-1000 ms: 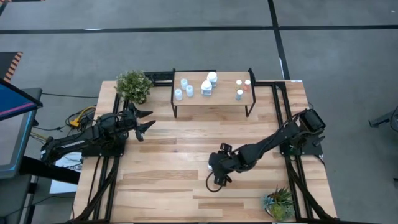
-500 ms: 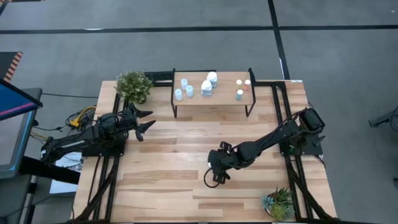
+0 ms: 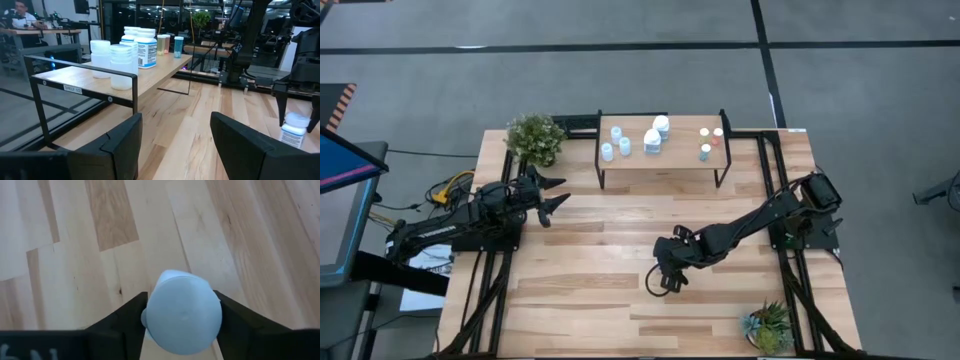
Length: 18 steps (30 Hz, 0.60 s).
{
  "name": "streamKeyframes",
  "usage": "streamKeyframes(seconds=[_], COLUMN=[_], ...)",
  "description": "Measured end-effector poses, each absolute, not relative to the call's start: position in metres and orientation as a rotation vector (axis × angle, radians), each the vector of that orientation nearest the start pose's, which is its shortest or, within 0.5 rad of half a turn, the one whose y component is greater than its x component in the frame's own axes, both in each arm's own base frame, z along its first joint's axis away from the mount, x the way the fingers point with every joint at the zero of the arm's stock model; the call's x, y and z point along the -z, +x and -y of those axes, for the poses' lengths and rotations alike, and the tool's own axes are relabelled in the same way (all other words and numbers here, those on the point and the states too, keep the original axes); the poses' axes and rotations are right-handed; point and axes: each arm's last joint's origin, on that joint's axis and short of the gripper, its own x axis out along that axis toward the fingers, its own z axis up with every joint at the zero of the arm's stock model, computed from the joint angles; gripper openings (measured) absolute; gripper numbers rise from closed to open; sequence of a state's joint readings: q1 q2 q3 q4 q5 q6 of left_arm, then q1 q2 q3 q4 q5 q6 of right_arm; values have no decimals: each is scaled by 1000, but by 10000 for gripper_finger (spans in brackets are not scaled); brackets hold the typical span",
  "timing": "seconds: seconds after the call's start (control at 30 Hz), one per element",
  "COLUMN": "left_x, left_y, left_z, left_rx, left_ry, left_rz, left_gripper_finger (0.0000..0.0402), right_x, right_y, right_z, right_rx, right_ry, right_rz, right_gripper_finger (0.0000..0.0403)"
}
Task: Pick and place medicine bottles onto shelf by color
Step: Put the white pill bottle on the shelf
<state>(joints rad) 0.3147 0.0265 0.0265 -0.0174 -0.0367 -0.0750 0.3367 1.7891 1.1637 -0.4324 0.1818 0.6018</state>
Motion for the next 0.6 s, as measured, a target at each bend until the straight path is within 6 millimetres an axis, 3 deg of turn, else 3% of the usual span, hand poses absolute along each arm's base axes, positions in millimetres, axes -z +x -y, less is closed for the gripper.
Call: streamKeyframes(seconds=[0.27,0.6], left_x=[-169,-169], left_y=[93,93], left_z=[-31,-31], left_rx=[-352,-352], left_ry=[-77,-77], left_rz=[-4,-4], left_gripper_finger=[222,222], right_x=[-183,-203], right_y=[340,341], right_z=[-112,-109], right_rx=[200,215], right_ry=[340,331], right_rz=[-1014,-1083], right_gripper_finger=[192,186])
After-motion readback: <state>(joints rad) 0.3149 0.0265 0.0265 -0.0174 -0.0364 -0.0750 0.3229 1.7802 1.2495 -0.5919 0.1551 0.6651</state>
